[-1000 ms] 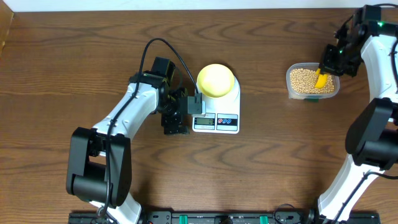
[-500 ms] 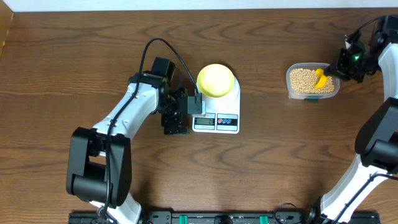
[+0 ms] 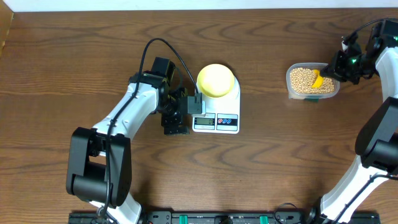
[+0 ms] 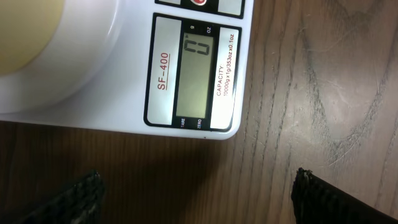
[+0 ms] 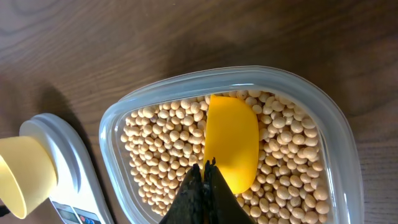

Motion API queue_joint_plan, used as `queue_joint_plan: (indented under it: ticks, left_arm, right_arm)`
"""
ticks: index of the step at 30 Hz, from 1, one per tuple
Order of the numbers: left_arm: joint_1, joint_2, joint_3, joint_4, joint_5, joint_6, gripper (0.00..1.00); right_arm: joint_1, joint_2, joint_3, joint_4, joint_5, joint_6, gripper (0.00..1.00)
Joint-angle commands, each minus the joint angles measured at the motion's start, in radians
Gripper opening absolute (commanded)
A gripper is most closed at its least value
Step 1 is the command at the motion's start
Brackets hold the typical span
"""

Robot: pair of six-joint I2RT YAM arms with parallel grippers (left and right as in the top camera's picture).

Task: Scoop item into bowl and weigh 50g on scale
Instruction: 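Lift the filled scoop out of the tub with the right gripper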

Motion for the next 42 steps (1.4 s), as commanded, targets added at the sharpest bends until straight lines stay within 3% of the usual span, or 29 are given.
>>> queue_joint_plan:
  ticks: [1,17,34,42]
  left_arm:
    - [0.002,-0.022,-0.012,-0.005,-0.006,-0.013,0.98]
    - [0.002,-0.022,-0.012,-0.005,-0.006,-0.013,0.98]
    - [0.002,-0.022,-0.012,-0.005,-0.006,-0.012,0.98]
    - [0.002,-0.022,-0.012,-0.005,-0.006,-0.012,0.98]
  right_arm:
    - [-0.003,0.019,-0.031,0.005,-0.016,-0.027,0.01]
    - [-0.065,0.021,-0.051,0.014,-0.161,-0.062,0.01]
    - [-0.187,0.021,-0.051,0.011,-0.503,-0.110,0.01]
    - [-0.212,0.021,-0.051,-0.004,-0.526,-0.109,0.01]
